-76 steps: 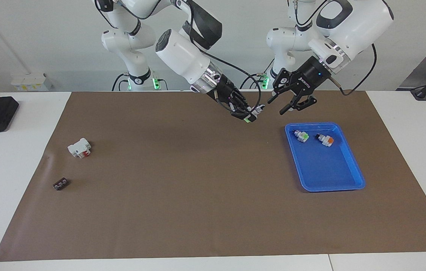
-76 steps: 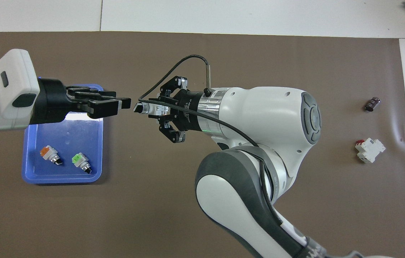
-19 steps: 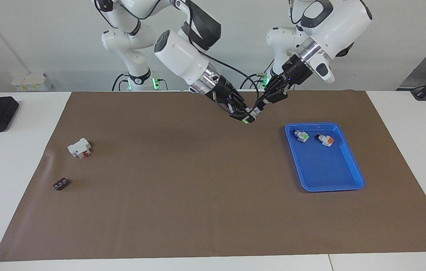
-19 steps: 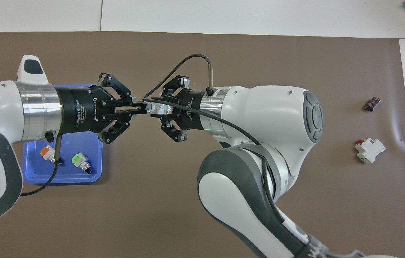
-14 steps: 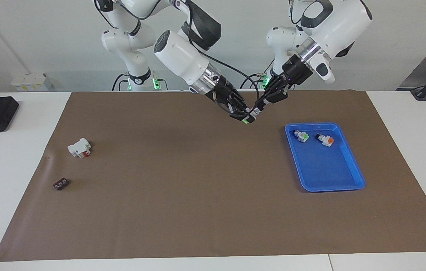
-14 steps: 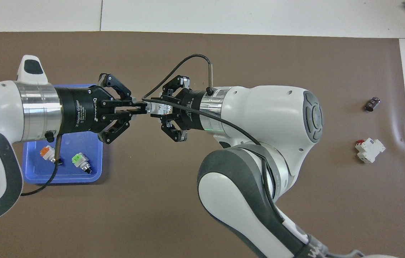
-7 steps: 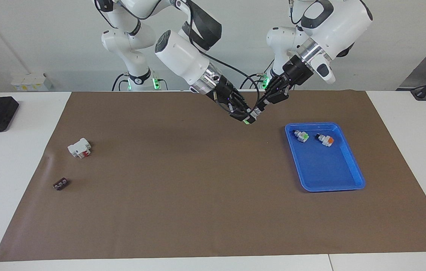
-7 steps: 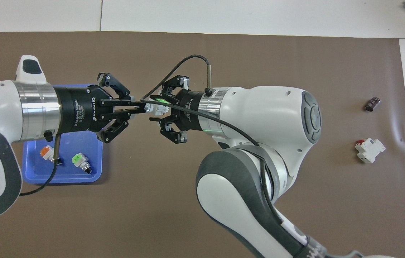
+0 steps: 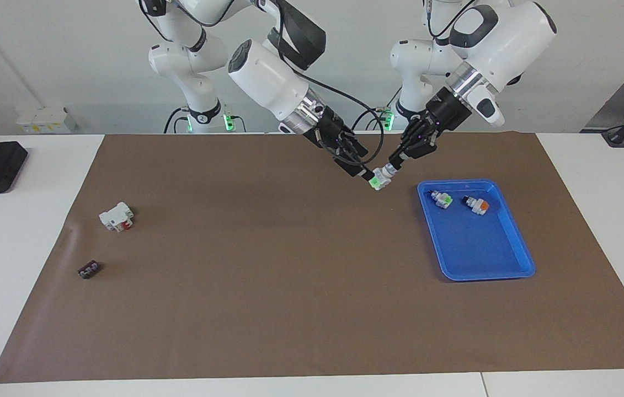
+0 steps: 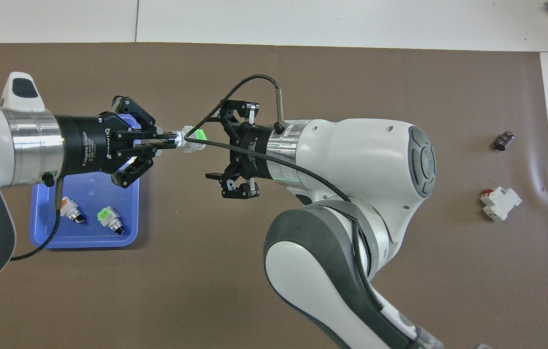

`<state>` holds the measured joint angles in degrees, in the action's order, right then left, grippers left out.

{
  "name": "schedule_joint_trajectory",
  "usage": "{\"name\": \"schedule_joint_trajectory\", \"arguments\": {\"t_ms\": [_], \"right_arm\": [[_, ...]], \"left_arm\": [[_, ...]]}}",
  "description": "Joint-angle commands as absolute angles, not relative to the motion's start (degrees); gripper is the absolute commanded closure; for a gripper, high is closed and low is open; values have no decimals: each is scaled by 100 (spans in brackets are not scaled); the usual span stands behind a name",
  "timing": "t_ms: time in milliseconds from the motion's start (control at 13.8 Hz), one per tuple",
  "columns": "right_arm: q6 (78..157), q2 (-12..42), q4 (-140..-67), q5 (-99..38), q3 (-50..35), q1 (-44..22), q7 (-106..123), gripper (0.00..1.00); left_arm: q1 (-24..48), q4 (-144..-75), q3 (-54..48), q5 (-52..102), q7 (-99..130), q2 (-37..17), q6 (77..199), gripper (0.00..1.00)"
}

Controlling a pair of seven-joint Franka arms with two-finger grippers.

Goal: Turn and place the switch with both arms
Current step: 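Pull the switch away with the left gripper while the right gripper opens, then place the switch in the blue tray while the right gripper withdraws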

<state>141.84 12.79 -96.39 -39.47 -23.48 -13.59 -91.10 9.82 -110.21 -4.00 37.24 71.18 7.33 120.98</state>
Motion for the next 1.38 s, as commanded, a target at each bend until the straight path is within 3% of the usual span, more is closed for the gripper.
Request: {"name": "schedule_joint_trajectory", "arguments": {"t_ms": [0, 507, 796, 1231, 1303], "right_arm": [[13949, 853, -10045, -3676, -2347, -1012, -8213, 2], [13115, 791, -10090, -829, -2355, 174, -5270, 1], [12447, 590, -10020, -308, -2347, 939, -3431, 1], [10876, 53, -9555, -299, -2303, 1651, -2245, 1], [10541, 44, -9397, -290, -2259, 1739, -1919, 1]], "left_arm": [[406, -11390, -431, 3455, 6314, 896, 12103, 100], [-623, -11795, -431, 2234, 3493, 441, 12269, 100], [-703, -12041, -431, 1538, 2428, -192, 13419, 100], [-1002, -12076, -431, 862, 977, -378, 13509, 100], [-1019, -12024, -439, 853, 923, -395, 13483, 63]]}}
